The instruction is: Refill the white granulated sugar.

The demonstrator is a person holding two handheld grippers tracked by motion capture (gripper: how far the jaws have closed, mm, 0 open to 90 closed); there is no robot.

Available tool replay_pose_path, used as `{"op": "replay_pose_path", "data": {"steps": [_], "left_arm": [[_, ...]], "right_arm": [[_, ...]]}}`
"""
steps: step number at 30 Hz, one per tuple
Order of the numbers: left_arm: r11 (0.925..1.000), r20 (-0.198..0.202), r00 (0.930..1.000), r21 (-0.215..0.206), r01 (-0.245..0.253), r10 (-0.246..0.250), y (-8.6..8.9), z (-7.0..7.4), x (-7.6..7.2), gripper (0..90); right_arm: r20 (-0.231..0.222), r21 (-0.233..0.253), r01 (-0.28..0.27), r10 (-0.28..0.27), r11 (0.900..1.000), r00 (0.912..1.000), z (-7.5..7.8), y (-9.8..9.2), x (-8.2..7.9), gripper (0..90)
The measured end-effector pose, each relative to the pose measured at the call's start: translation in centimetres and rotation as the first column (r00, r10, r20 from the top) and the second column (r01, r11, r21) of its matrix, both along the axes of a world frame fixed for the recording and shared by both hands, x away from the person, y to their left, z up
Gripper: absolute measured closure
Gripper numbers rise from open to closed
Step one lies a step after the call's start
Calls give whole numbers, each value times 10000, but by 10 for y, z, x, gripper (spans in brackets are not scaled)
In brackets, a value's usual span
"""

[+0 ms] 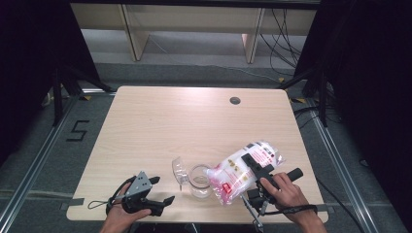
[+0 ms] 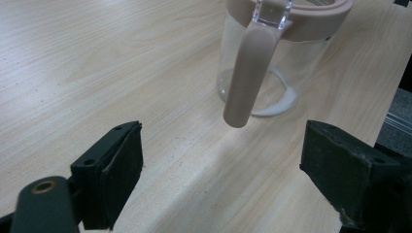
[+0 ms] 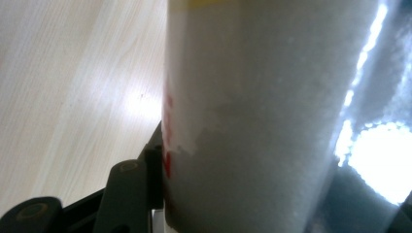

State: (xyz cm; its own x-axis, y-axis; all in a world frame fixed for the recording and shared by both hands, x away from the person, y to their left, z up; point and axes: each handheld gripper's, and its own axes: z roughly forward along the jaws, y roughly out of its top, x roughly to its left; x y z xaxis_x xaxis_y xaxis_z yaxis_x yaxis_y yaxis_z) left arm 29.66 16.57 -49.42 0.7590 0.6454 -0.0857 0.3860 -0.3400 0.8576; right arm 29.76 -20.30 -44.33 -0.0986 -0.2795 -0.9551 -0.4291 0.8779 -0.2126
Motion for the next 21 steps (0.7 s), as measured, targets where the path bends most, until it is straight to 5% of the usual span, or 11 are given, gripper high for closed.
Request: {"op": "replay_pose_path", "data": {"steps": [21], "left_arm": [[10000, 23, 10000, 45, 5, -5, 1, 1, 0, 151]], "right_arm": [[139, -334, 177, -172, 9993, 9998, 3, 3, -3, 496]]}}
